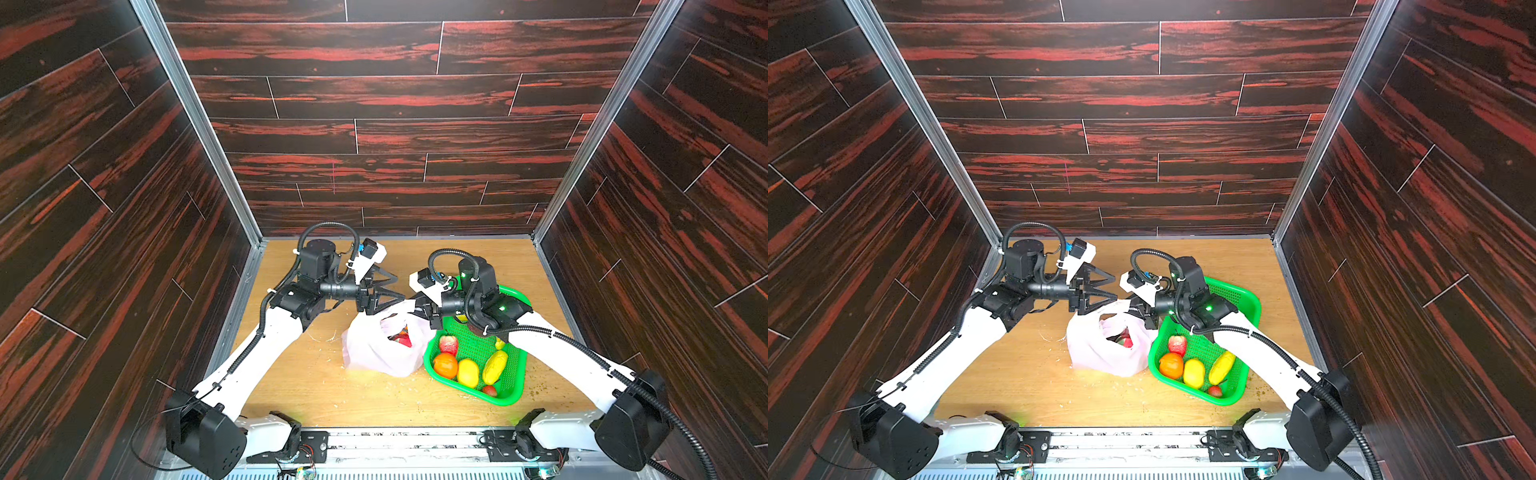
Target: Place the fake fruits into the plastic bag and tie a complex knot
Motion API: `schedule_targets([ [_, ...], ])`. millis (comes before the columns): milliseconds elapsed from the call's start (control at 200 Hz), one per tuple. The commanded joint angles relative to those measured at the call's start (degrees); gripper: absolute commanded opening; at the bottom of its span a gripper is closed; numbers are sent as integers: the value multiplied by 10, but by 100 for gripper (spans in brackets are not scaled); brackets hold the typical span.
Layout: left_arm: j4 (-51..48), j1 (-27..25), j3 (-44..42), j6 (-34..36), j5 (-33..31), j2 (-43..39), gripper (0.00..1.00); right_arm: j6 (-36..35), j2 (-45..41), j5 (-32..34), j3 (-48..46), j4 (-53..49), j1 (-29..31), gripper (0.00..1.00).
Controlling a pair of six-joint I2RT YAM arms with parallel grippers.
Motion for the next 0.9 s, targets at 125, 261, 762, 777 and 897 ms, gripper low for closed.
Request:
schedule_targets([
  [125, -114, -3, 15, 91, -59, -20, 78, -10, -19, 1, 13, -2, -1, 0],
  [261, -118, -4, 9, 94, -69, -21, 78, -9, -20, 1, 13, 1, -1, 0],
  [762, -144, -4, -13, 125, -96, -33, 78, -3, -23, 1, 9, 17, -3, 0],
  [777, -144, -4, -14, 125, -96, -34, 79, -2, -24, 1, 9, 18, -3, 0],
  [897, -141, -4, -26, 130, -95, -34, 79, 0, -20, 2, 11, 19, -4, 0],
])
